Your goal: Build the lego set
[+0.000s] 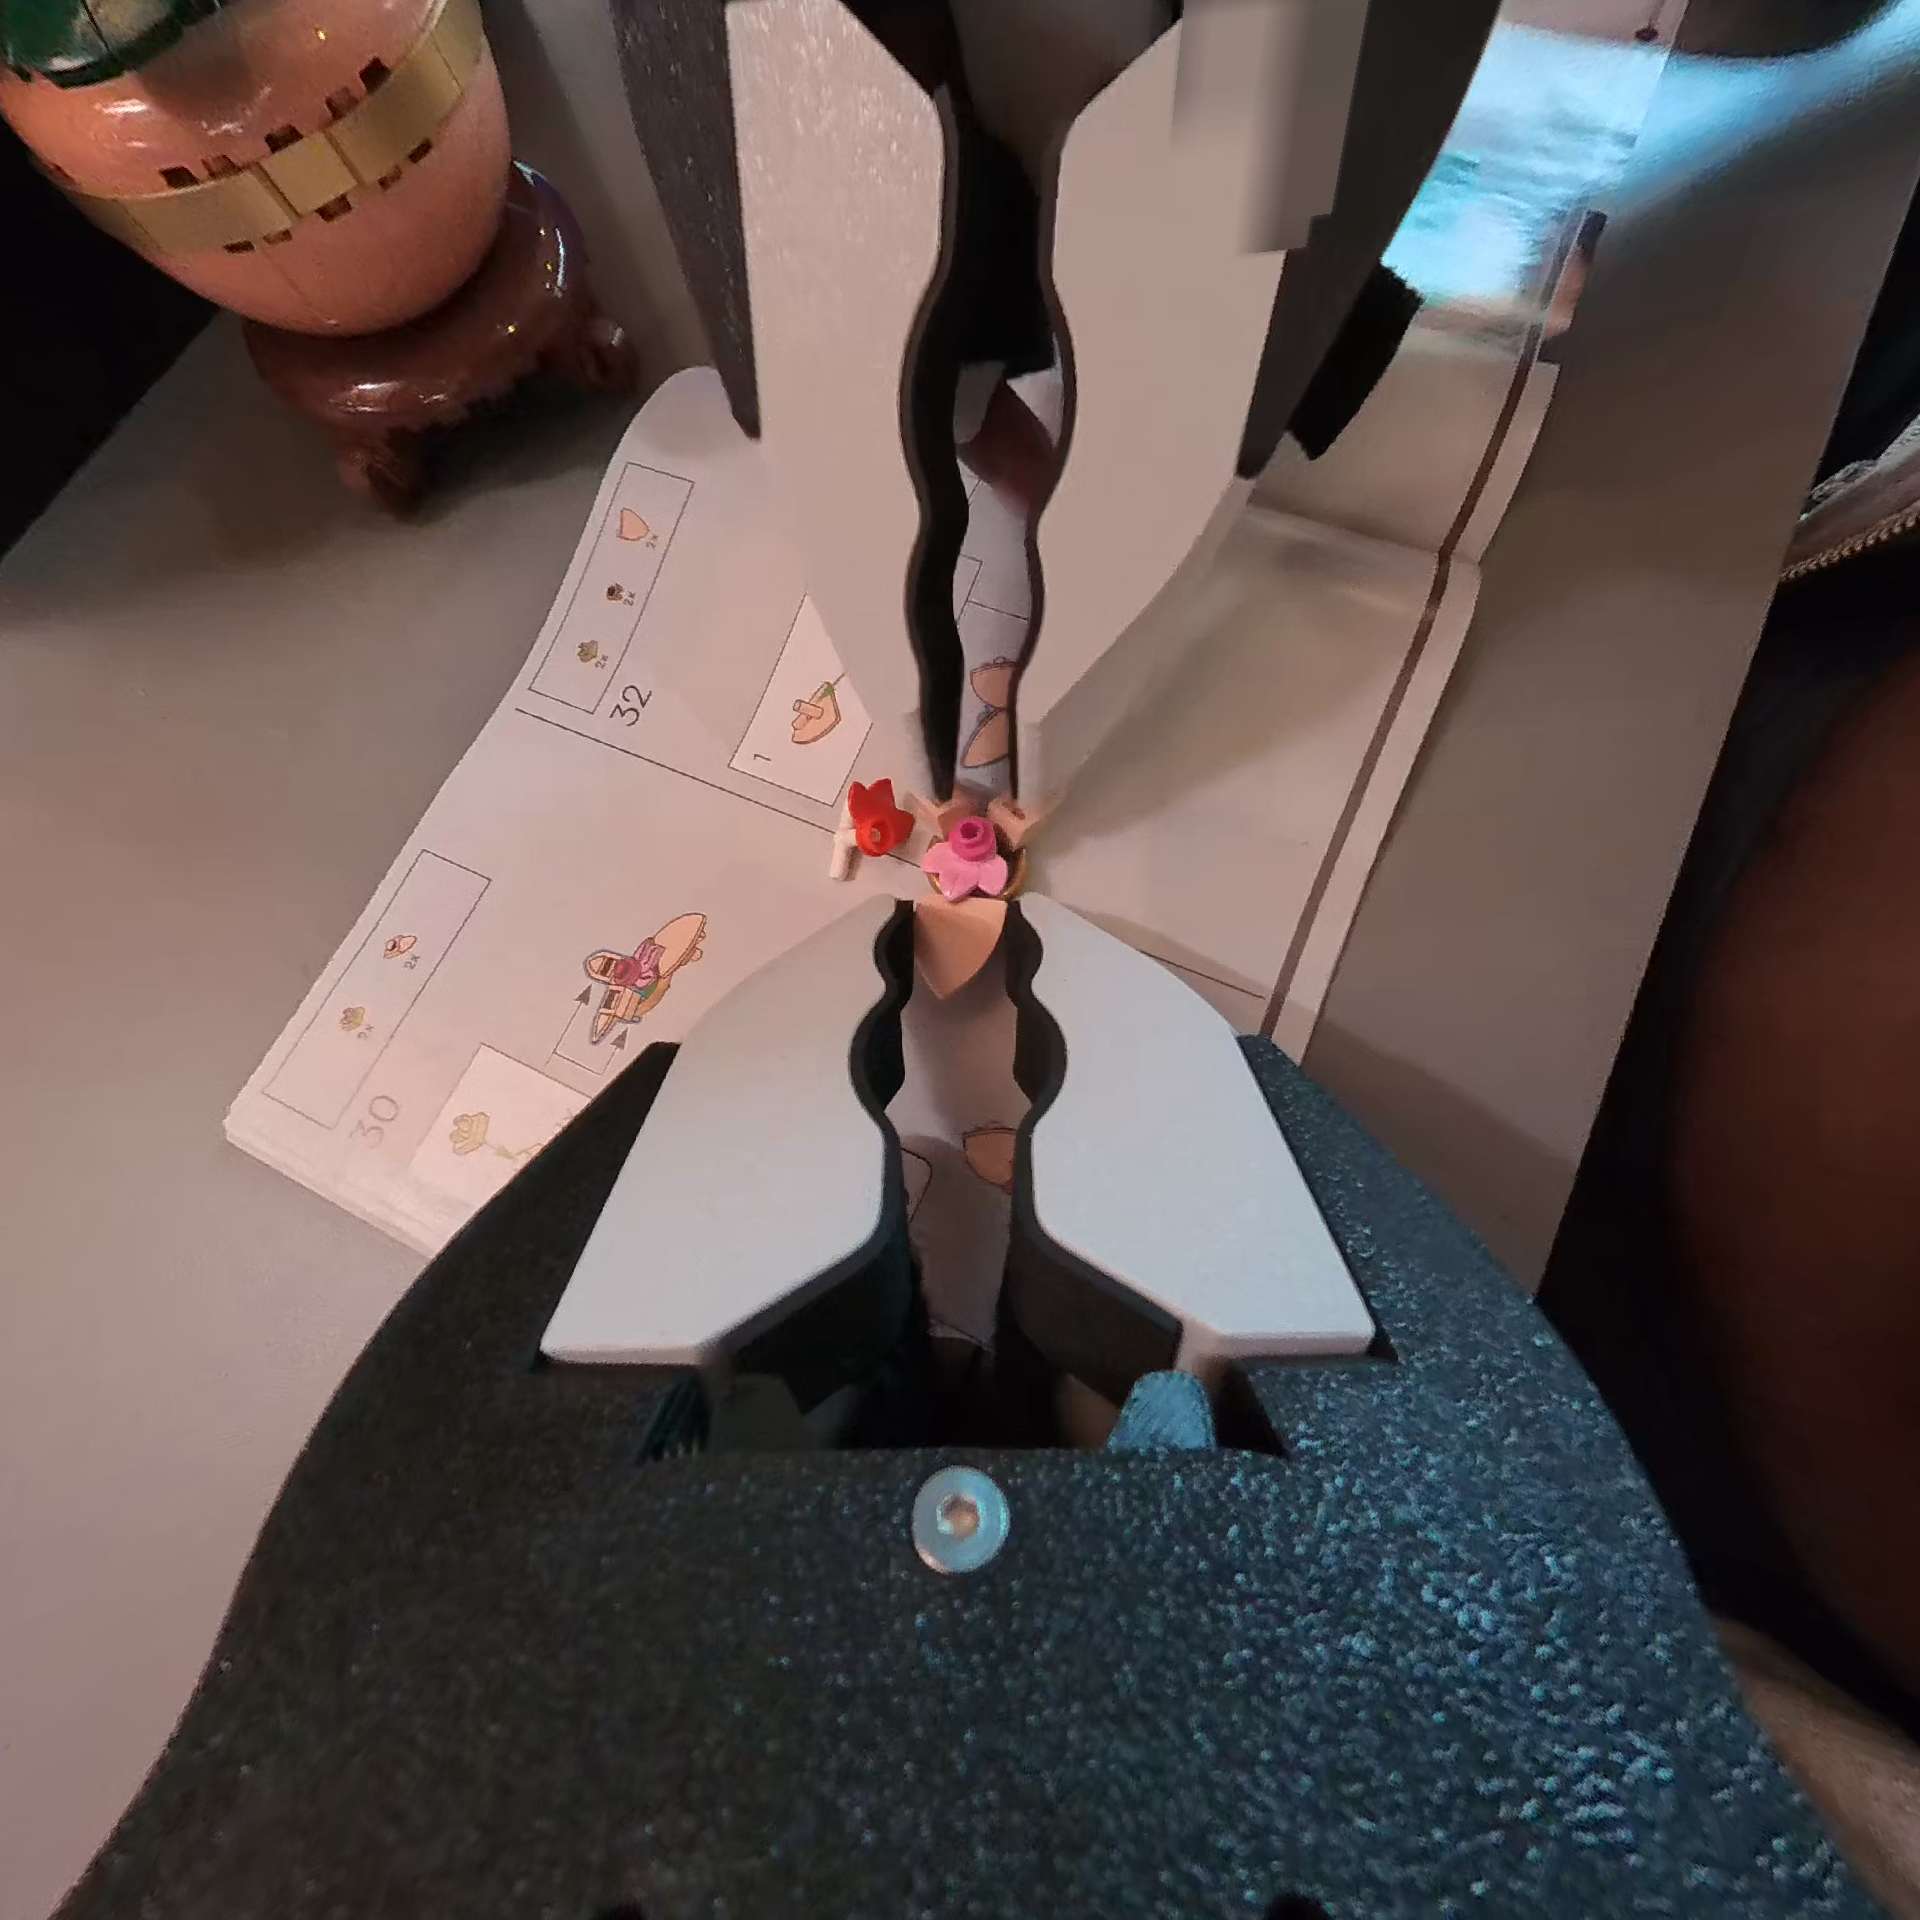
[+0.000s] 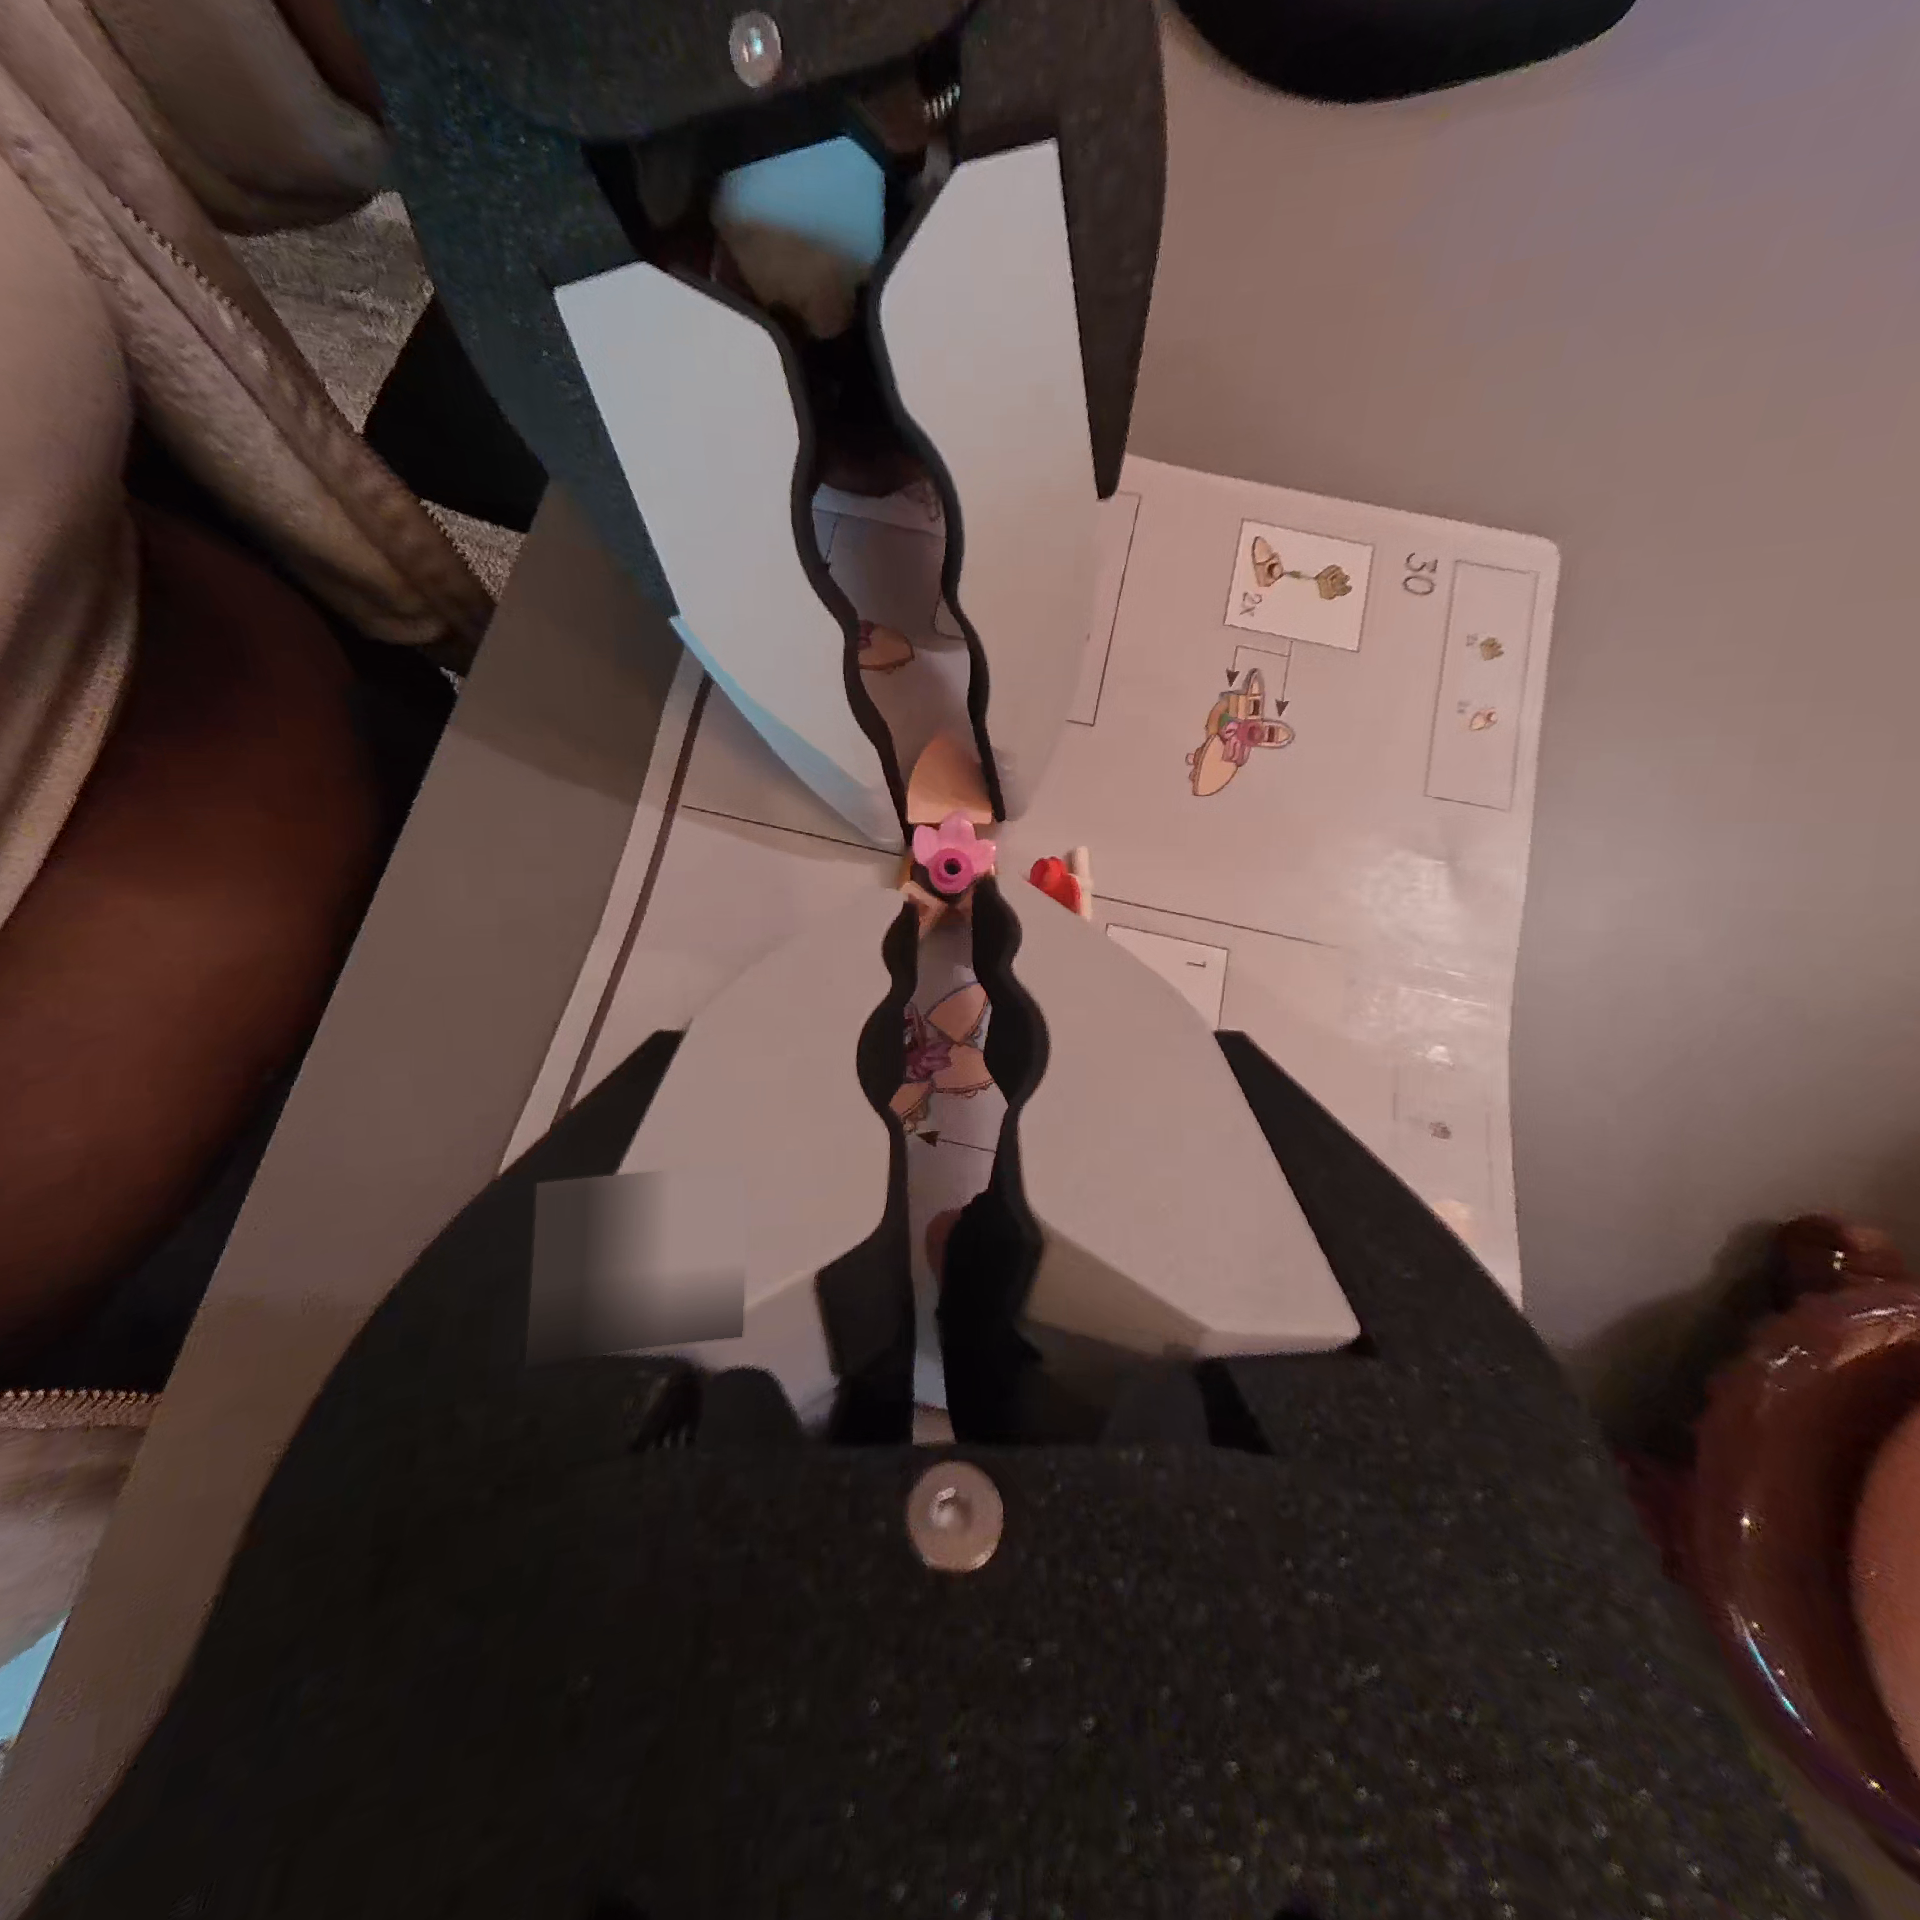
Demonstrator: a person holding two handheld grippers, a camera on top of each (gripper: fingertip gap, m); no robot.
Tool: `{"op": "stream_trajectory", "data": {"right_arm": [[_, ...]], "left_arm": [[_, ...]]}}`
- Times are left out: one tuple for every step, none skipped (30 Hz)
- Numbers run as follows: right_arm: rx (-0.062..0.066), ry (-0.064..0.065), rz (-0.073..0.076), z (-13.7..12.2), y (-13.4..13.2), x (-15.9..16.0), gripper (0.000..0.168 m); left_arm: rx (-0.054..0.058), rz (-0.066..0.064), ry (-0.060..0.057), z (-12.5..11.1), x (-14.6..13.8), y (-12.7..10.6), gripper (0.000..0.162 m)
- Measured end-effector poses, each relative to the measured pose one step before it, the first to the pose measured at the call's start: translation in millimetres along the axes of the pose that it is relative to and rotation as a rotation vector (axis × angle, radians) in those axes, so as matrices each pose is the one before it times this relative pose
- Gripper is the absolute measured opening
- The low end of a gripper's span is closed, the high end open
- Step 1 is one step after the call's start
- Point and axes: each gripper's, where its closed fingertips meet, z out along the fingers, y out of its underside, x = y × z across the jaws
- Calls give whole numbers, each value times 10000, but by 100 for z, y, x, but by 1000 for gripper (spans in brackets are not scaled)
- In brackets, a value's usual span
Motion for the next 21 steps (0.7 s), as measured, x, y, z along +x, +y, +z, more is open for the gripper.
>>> {"op": "stream_trajectory", "data": {"right_arm": [[-105, -17, 48, 127, 131, 11, 10], [50, -2, 61, 19, -77, 39, 10], [-51, -24, 40, 17, 53, 34, 10], [-40, -15, 37, 9, 12, 12, 9], [-61, 23, 19, 12, 6, 12, 9], [-85, 47, -12, 9, 7, -6, 9], [-97, 70, -35, 9, 12, -2, 9], [-100, 78, -29, 2, 3, -2, 9], [-121, 79, -31, 1, -5, -21, 9], [-131, 64, -45, 0, -4, -2, 9], [-143, 32, -22, 16, -22, -31, 8], [-170, 7, 18, 19, -2, -34, 7], [-223, 0, 33, 13, 2, -13, 7], [-253, -28, 62, 23, 5, -21, 6], [-246, -23, 24, 20, 9, 26, 6], [-198, -1, 10, 21, 0, 99, 5], [-152, -104, 41, 23, -3, 6, 5], [-110, -108, 71, 3, 11, 8, 5], [-70, -95, 136, 4, 16, -1, 5], [-68, -75, 159, 8, 22, 1, 5], [-78, -41, 89, 4, 12, -26, 5]], "left_arm": [[4, 16, 6, 13, -22, -11, 16], [1, 25, 16, 17, 7, -3, 16], [9, 19, 8, 13, -8, -16, 16], [8, 11, -6, 2, -2, -10, 16], [3, 14, -16, 8, -7, 1, 16], [6, 25, -24, 3, 1, -2, 16], [10, 30, -27, -4, 7, -13, 16], [9, 29, -22, -2, 6, 0, 16], [5, 8, -5, 0, 2, -5, 16], [2, -13, 13, 2, 4, 1, 16], [2, -23, 23, 9, -3, -1, 16], [2, -22, 24, 2, 4, 5, 16], [-1, -16, 18, 3, 0, 4, 16], [-2, -9, 11, 2, 7, 2, 16], [-1, 1, 4, 6, -1, -4, 16], [2, 8, -6, -9, 5, 3, 16], [1, 20, -14, 4, 5, 3, 16], [4, 24, -18, -1, -4, -7, 16], [3, 18, -14, -2, 5, -6, 16], [3, 12, -9, 1, 8, 5, 16], [3, 13, -9, 2, 1, -7, 16]]}}
